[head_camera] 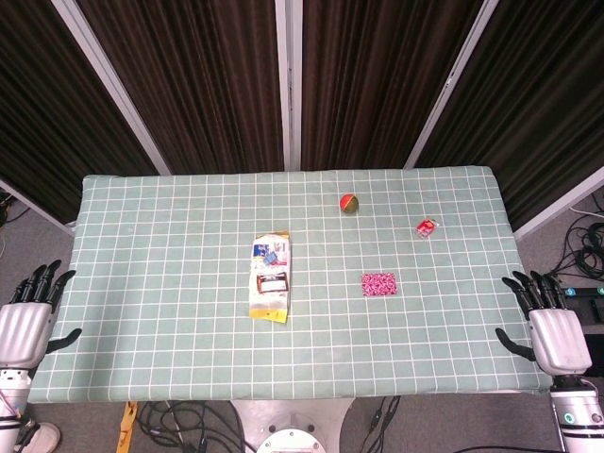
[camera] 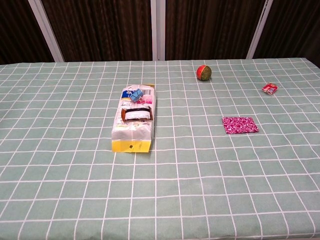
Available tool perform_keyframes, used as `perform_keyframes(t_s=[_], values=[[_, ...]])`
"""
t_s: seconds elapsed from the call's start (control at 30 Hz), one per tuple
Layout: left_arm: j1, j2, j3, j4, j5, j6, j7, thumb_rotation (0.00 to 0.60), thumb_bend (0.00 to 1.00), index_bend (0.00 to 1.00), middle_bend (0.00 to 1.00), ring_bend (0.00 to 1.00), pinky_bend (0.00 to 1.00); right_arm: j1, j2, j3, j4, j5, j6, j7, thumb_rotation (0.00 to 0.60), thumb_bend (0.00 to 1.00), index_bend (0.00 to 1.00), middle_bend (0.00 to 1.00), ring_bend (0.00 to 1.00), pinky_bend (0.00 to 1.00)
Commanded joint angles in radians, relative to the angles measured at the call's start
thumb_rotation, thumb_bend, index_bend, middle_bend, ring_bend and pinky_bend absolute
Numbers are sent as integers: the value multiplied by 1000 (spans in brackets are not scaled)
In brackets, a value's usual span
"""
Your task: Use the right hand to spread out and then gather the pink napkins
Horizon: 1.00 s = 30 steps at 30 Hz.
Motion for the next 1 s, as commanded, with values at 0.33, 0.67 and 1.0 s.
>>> perform_keyframes(t_s=[0.33,0.67,1.0], values=[[14,-5,7,5,5,18,-10,600,15,188,143,73,191,267,-100,69,44,113,-401,-13,536,484,307,6,0,0],[21,-3,9,-3,0,19,-3,600,16,188,143,72,190,429,-321,96,277,230,-610,-39,404,499,302,0,0,0],[16,4,5,-12,-4,9,4,600,15,188,143,72,181,504,-480,76,477,255,-714,4,453,499,303,0,0,0]])
